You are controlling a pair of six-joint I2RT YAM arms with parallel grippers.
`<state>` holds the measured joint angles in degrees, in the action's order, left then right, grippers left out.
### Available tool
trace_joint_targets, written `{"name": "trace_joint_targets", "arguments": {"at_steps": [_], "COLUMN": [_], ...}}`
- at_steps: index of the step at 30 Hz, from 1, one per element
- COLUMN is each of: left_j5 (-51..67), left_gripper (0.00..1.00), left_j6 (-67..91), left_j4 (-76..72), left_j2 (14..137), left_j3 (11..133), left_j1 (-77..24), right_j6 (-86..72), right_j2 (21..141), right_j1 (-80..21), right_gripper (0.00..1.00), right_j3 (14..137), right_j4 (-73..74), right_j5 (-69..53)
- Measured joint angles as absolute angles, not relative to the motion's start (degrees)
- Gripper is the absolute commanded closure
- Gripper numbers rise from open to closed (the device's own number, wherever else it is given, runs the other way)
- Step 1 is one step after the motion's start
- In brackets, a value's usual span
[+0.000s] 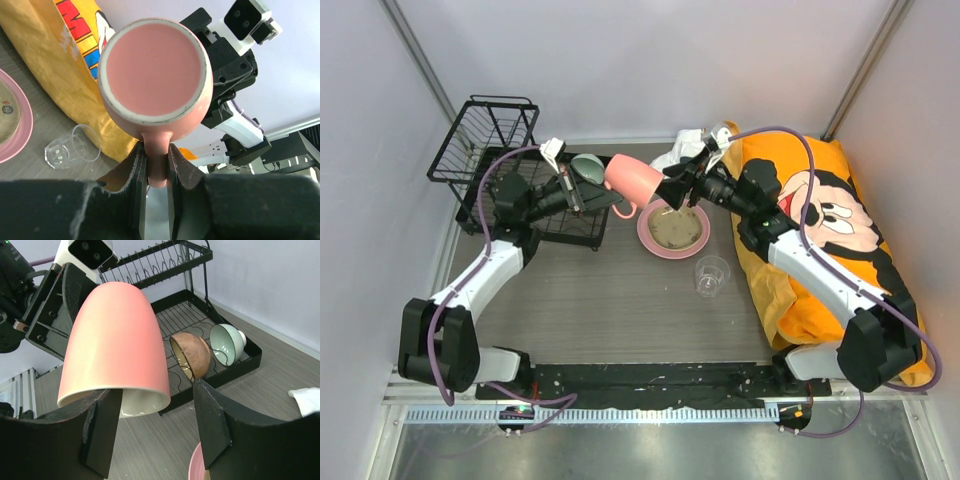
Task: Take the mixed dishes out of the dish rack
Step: Pick up the cup from the dish rack.
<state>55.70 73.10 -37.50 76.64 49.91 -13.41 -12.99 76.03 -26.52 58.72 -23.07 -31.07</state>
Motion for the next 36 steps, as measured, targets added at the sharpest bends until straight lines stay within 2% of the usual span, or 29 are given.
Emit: {"name": "trace_joint_targets", "arguments": {"at_steps": [19,24,30,34,36], "left_j5": [47.48,46.13,44.77,44.31,44.31], "left_gripper": [1.0,1.0,1.0,1.0,1.0], "left_j6": [76.55,77.65,78.35,78.81,78.94], "left_j4": [-41.85,-42.94,-43.97,-43.94,-44.05], "left_j2": [73.41,71.92,71.0,71.0,71.0], "left_j3": [44.36,43.24,42.41,42.15,41.87], "left_j1": [-15.07,-15.68,-16.34,-16.53,-16.49], "right_j6": [-21.85,-22.9,-24.14,-24.75,-25.47], "right_j2": [81.87,82.54,84.29,85.03,85.03], "right_j1": [-26.52,-26.92,-27.68,-27.81,-27.64], "right_gripper": [0.49,0.55,0.71,0.84,0.94], "right_j3": [58.7,58.7,58.72,58.72,58.94], "right_j4": [-33.47,-35.33,-36.34,-36.4,-36.42], "right_j5": [-34.24,-34.65,-35.48,-35.94,-36.18]}}
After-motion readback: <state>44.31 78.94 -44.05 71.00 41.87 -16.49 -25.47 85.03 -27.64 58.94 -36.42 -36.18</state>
